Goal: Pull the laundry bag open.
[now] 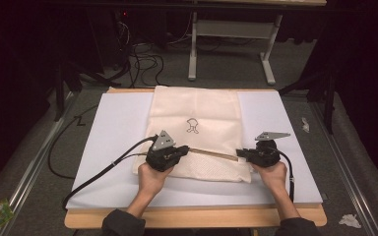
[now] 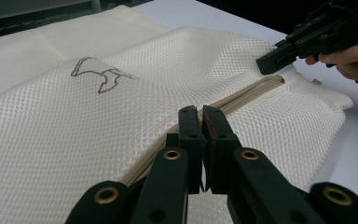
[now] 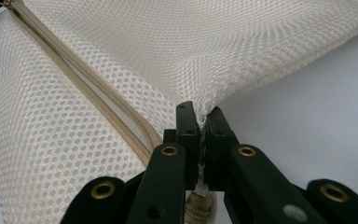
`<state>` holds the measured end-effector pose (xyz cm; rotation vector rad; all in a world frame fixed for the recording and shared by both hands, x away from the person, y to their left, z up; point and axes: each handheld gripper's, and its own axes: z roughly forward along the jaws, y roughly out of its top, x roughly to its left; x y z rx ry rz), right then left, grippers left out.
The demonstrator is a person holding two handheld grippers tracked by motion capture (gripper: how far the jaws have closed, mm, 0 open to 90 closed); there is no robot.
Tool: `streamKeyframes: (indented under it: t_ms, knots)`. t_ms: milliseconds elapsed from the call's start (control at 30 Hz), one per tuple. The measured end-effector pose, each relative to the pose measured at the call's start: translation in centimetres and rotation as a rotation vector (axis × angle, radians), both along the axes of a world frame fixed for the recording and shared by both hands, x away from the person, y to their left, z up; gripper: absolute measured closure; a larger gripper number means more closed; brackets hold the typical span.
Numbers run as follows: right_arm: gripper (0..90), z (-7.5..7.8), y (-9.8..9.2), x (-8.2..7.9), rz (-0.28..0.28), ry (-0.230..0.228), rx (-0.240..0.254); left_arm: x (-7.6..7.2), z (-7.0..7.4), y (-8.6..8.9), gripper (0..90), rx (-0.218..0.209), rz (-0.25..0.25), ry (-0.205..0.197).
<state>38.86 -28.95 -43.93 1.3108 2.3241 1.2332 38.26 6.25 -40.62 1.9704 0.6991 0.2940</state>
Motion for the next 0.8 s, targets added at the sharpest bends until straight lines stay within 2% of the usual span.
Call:
streamKeyframes:
  t_ms: [400,500,800]
  knots:
    - [88.2,0.1,0.0,0.0,-0.008,-0.003,-0.023,0.2,0.0,1.1,87.4,0.008,0.017,-0.001]
    - [88.2,0.0,0.0,0.0,-0.007,-0.001,-0.009,0.2,0.0,1.3,87.4,0.007,0.019,0.004]
    - [88.2,0.1,0.0,0.0,-0.007,-0.003,-0.007,0.2,0.0,1.4,87.4,0.005,0.019,0.005]
